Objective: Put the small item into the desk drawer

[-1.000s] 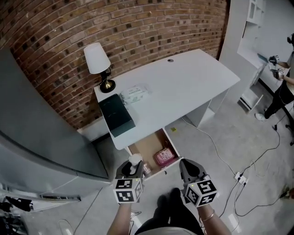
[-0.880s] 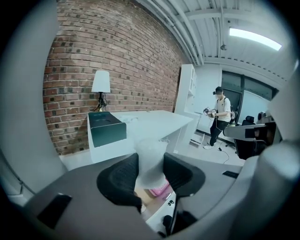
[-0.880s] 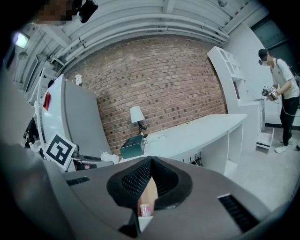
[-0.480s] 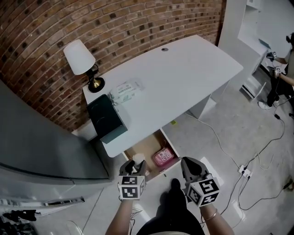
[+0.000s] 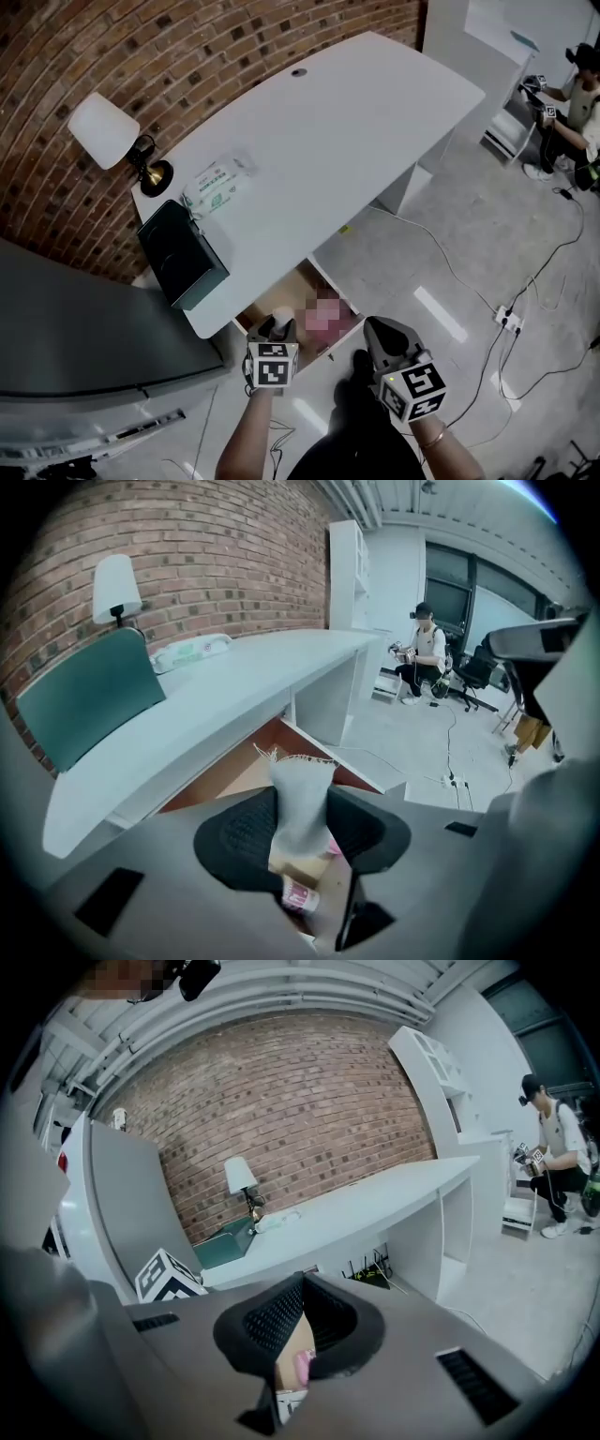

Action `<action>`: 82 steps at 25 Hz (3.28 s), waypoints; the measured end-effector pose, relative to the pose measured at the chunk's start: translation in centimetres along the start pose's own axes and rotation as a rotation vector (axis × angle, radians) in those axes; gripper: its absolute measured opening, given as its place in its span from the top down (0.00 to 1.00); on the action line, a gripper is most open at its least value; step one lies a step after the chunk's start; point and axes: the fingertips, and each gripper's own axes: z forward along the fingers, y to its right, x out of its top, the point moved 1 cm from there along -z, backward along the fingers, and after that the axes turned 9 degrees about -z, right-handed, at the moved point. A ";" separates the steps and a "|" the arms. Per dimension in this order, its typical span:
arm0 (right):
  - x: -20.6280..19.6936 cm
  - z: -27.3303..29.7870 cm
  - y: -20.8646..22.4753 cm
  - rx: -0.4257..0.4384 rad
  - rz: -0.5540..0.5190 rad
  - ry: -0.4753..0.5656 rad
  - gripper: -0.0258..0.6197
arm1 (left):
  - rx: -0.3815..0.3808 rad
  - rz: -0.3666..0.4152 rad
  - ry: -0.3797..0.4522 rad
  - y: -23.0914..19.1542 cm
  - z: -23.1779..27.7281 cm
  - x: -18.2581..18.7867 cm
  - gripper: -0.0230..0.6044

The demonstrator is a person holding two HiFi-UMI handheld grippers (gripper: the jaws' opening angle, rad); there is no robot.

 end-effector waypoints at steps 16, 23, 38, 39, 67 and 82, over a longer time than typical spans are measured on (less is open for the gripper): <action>-7.5 3.1 7.4 -0.039 0.113 -0.070 0.95 | 0.032 0.275 -0.270 1.5 16.7 -2.8 0.67; -9.6 3.3 9.7 -0.058 0.149 -0.088 0.95 | 0.054 0.356 -0.358 1.9 21.1 -3.8 0.67; -11.1 4.0 12.8 -0.083 0.171 -0.104 0.95 | 0.098 0.486 -0.472 1.6 26.0 -5.2 0.67; -11.1 4.0 12.9 -0.082 0.172 -0.103 0.95 | 0.096 0.492 -0.472 1.6 26.1 -5.2 0.67; -0.9 1.7 5.0 -0.019 0.034 -0.002 0.95 | 0.016 0.048 0.067 2.0 4.7 4.1 0.69; 4.8 -2.2 -3.6 0.015 -0.076 0.079 0.95 | 0.044 -0.147 0.325 -1.1 -12.5 4.0 0.80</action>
